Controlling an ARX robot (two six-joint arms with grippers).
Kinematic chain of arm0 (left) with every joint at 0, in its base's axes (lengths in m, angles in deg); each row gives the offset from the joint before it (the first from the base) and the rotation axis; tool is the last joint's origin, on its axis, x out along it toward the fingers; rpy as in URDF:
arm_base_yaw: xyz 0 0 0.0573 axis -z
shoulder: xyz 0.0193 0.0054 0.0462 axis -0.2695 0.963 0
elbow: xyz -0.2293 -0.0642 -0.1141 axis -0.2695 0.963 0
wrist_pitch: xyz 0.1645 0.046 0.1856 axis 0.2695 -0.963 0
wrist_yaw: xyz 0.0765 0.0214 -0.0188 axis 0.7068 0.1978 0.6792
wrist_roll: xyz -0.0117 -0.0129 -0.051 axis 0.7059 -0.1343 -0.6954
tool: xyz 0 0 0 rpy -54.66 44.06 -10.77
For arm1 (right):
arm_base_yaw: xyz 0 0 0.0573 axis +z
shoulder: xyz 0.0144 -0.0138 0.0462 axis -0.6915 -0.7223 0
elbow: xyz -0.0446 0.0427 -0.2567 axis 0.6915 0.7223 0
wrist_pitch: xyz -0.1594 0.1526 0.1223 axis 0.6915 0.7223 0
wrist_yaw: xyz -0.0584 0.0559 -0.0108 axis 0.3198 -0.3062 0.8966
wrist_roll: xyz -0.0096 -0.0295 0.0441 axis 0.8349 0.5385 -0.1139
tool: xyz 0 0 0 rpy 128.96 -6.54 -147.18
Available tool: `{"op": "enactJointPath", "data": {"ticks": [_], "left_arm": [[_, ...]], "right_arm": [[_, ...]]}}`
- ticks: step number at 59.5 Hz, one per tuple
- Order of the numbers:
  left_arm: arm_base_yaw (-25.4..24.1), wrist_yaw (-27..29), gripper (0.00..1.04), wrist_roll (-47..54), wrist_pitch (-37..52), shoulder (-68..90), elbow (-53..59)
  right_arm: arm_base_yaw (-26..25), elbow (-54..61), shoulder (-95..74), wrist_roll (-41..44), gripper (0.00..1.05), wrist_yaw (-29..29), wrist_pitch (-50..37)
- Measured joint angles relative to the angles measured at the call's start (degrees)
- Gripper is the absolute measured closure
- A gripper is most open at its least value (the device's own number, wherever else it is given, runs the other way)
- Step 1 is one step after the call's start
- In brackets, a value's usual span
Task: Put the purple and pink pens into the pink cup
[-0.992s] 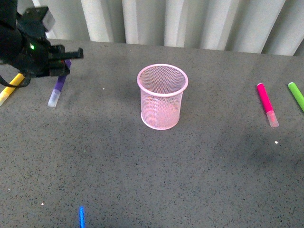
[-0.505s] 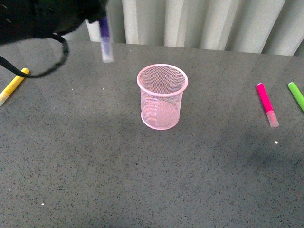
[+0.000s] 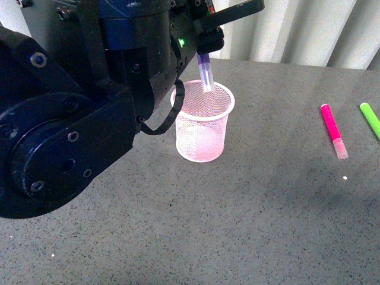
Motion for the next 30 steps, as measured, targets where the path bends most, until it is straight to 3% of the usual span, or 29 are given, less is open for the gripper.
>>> {"op": "enactJointPath", "data": {"ticks": [30], "left_arm": [[-1.22,-0.28,0.92,-2.73,2.05,5.33,-1.29]], "right_arm": [[0.0,0.0,0.0,0.0,0.07,0.0,0.0]]}}
